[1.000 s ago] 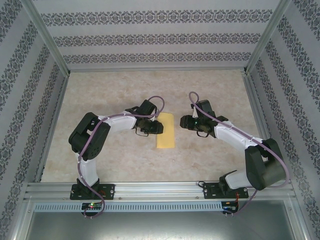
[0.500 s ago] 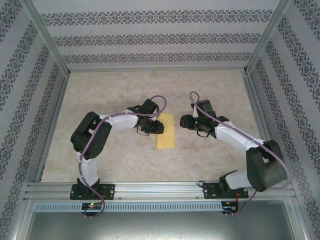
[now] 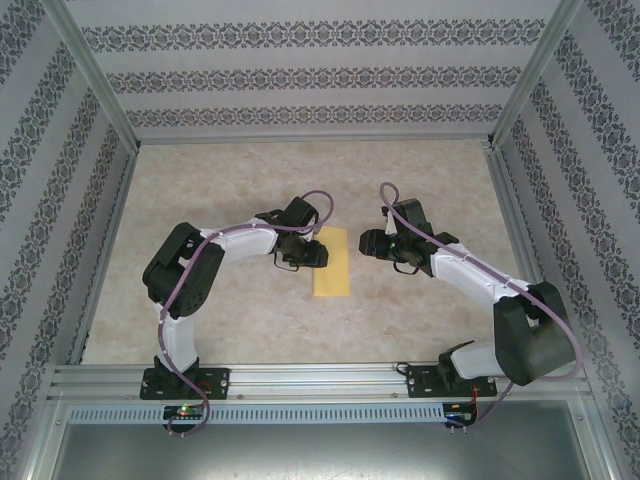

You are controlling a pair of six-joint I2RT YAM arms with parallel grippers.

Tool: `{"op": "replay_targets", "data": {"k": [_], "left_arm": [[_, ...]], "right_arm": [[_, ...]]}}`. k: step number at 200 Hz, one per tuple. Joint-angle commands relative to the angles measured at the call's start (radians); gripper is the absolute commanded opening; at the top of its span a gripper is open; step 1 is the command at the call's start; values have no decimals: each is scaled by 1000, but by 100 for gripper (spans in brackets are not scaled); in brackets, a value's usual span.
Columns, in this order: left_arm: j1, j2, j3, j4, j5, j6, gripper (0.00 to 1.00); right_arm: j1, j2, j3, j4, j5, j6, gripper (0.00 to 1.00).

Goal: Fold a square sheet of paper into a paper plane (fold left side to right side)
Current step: First fold in half a square sheet of paper at the center of the table.

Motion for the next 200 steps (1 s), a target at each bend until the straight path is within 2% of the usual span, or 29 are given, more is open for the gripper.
{"op": "replay_targets", "data": {"k": [1,200], "left_arm": [[-32,61,13,-37,-1,23,44],[-47,83,49,-79,-44,33,45]], "right_arm": [[-10,-23,-18,7,-19,-4,48],[-10,-26,-25,7,-27,-5,48]]}}
